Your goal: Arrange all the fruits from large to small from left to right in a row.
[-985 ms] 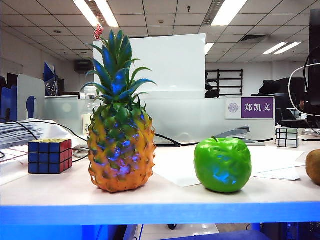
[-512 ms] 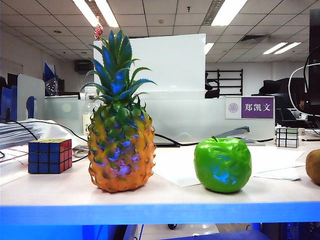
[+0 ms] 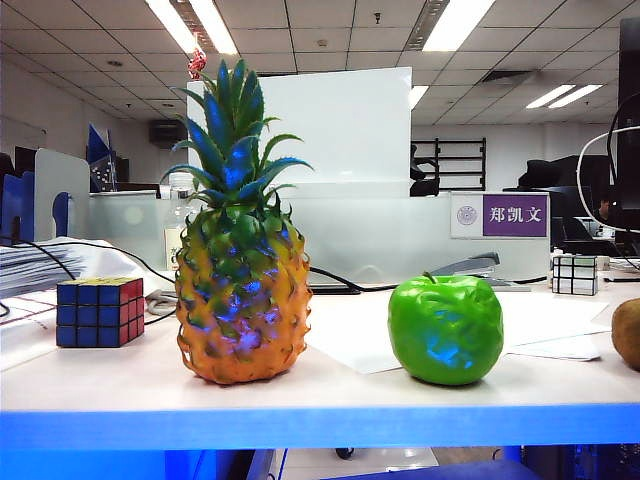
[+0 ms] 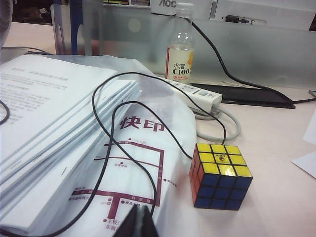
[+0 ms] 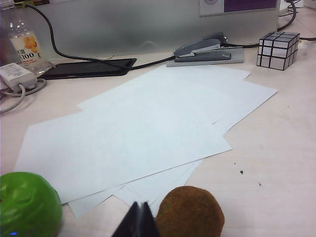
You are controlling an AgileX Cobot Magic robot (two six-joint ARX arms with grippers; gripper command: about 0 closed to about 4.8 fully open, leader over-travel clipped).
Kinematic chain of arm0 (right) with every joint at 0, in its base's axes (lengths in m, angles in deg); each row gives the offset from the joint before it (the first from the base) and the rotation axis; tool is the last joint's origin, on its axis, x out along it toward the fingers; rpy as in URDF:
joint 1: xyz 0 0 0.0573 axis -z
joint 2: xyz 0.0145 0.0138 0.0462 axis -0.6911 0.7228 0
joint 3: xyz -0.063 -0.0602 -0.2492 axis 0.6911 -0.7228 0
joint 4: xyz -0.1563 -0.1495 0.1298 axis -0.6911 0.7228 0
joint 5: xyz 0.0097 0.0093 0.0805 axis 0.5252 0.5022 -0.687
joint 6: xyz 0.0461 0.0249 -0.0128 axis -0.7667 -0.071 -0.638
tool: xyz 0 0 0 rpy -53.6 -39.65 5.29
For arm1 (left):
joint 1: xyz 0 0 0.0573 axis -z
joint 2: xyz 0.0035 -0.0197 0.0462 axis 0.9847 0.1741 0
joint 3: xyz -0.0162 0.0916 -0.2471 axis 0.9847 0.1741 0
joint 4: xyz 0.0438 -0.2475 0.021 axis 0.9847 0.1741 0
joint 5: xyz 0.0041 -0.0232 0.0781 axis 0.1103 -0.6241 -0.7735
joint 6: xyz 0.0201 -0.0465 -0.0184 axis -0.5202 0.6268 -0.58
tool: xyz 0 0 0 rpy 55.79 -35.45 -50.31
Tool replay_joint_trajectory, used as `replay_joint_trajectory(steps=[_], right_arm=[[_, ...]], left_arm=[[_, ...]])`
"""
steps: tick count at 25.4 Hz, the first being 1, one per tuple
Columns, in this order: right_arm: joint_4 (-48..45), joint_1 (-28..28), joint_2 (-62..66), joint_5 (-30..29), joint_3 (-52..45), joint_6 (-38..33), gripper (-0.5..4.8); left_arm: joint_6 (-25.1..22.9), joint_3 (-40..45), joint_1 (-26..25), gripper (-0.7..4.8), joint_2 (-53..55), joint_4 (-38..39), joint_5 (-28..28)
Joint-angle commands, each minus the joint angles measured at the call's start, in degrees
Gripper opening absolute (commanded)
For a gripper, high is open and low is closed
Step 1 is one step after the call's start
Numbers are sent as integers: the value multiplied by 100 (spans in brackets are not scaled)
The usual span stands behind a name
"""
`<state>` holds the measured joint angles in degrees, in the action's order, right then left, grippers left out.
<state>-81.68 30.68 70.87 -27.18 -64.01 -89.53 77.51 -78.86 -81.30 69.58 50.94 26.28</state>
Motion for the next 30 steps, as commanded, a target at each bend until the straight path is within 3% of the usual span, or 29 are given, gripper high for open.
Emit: replay_joint_trajectory(steps=[1, 14, 22, 30], right_arm=[[-81, 4, -9, -4, -42, 9, -6], [-85, 35, -9, 26, -42, 249, -5], [-216, 776, -9, 15, -42, 850, -5], [-297, 1224, -9, 13, -42, 758, -5]], left_arm=[[-2, -2, -2, -4, -9, -37, 11], [-2, -2, -2, -4, -9, -7, 9], [-2, -2, -2, -4, -9, -4, 9], [-2, -2, -2, -4, -9, -4, 9]])
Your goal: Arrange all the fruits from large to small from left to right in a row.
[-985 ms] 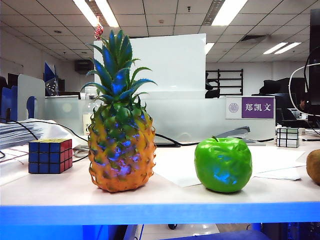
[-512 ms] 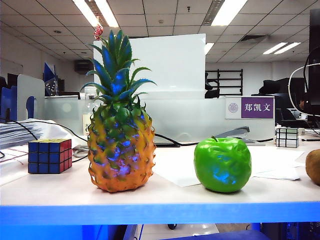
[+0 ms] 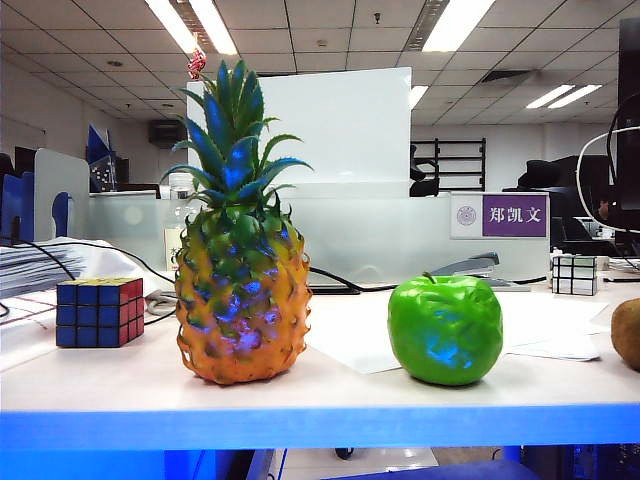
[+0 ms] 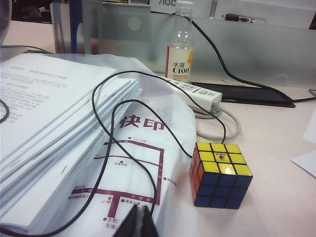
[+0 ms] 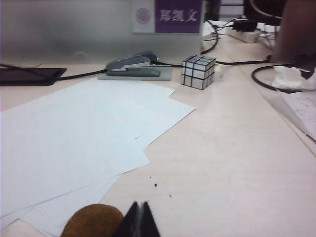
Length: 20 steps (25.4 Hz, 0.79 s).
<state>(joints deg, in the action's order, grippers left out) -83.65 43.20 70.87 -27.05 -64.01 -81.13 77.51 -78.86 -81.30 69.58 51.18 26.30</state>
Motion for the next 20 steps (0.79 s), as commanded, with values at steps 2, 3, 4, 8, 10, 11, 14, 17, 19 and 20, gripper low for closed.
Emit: replay_joint_trajectory(steps=[2, 3, 4, 8, 10, 11, 14, 17, 19, 20], right_arm=[[-98, -28, -9, -2, -42, -127, -5], [-101, -28, -9, -4, -42, -131, -5], [-103, -28, -9, -4, -42, -144, -5], [-103, -28, -9, -2, -42, -208, -6], [-109, -28, -9, -20, -42, -236, -5], [-114, -28, -9, -22, -42, -254, -5], [-83, -28, -9, -17, -42, -249, -6], [-81, -28, -9, -20, -42, -249, -5], [-81, -28, -9, -17, -42, -249, -5], [-83, -28, -9, -17, -42, -249, -6]], left_arm=[[-2, -2, -2, -4, -9, -31, 7], [-2, -2, -2, -4, -9, -28, 7], [-2, -2, -2, -4, -9, -28, 7], [-2, -2, -2, -4, -9, -28, 7], [-2, -2, -2, -4, -9, -28, 7], [-2, -2, -2, -4, -9, -28, 7], [-2, -2, -2, -4, -9, -28, 7], [-2, -2, -2, -4, -9, -28, 7], [-2, -2, -2, -4, -9, -28, 7], [-2, -2, -2, -4, -9, -28, 7]])
